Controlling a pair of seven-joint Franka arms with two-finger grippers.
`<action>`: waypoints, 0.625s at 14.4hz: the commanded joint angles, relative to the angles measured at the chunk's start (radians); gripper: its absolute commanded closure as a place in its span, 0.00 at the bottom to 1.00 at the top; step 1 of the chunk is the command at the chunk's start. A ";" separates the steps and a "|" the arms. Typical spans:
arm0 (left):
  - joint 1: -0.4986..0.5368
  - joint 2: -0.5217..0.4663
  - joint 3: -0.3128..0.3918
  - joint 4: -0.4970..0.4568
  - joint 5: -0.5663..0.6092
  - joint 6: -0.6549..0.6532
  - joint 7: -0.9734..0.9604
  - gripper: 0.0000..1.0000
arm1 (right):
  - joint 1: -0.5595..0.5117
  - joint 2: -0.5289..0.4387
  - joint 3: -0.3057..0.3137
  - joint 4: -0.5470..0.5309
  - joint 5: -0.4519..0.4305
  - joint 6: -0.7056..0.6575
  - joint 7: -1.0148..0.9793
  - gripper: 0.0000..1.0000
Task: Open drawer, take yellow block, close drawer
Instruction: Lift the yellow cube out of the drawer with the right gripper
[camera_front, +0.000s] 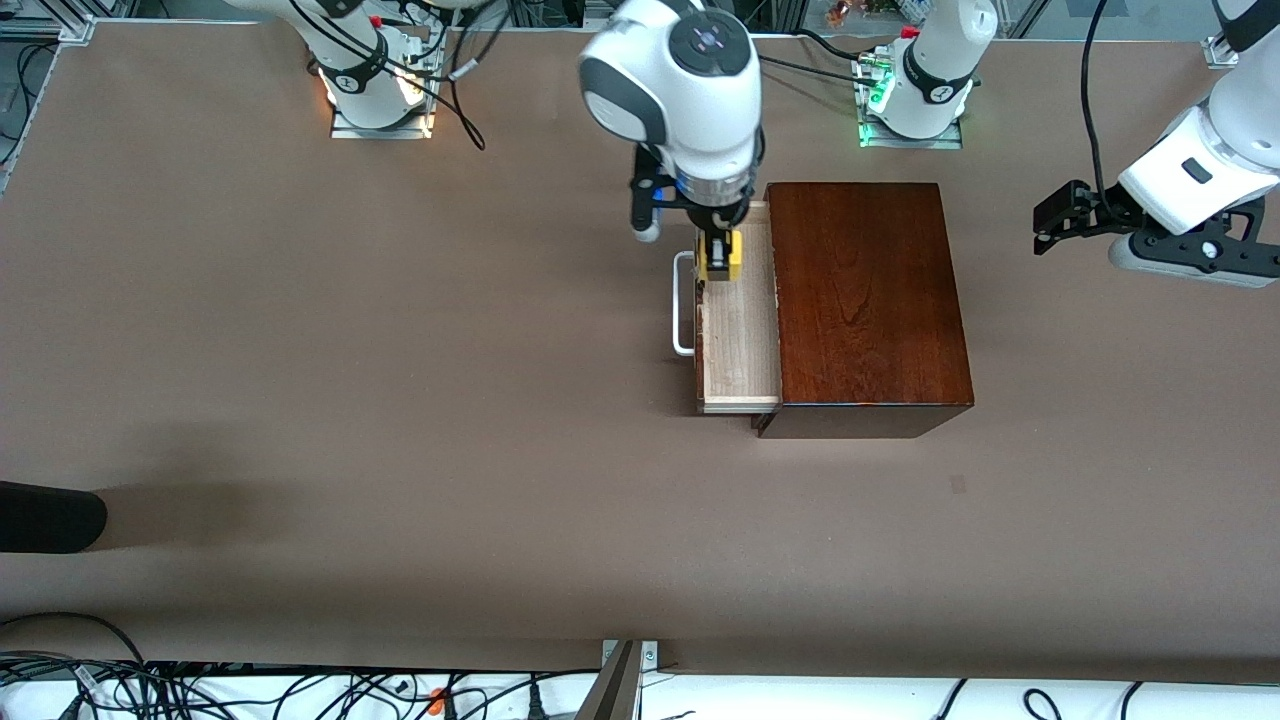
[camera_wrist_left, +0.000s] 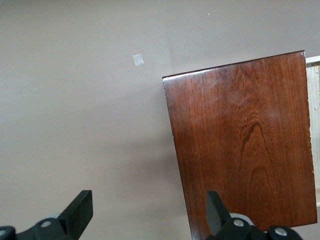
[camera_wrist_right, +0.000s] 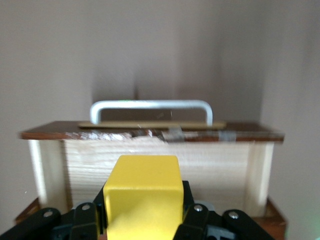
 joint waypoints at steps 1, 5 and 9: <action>0.004 -0.004 0.010 0.034 0.009 -0.037 0.019 0.00 | -0.114 -0.063 0.012 -0.019 0.055 -0.116 -0.331 1.00; 0.014 -0.001 0.012 0.041 0.008 -0.071 0.022 0.00 | -0.263 -0.179 -0.002 -0.131 0.064 -0.223 -0.828 1.00; 0.014 0.000 0.007 0.043 0.005 -0.074 0.017 0.00 | -0.461 -0.440 -0.031 -0.486 0.099 -0.189 -1.258 1.00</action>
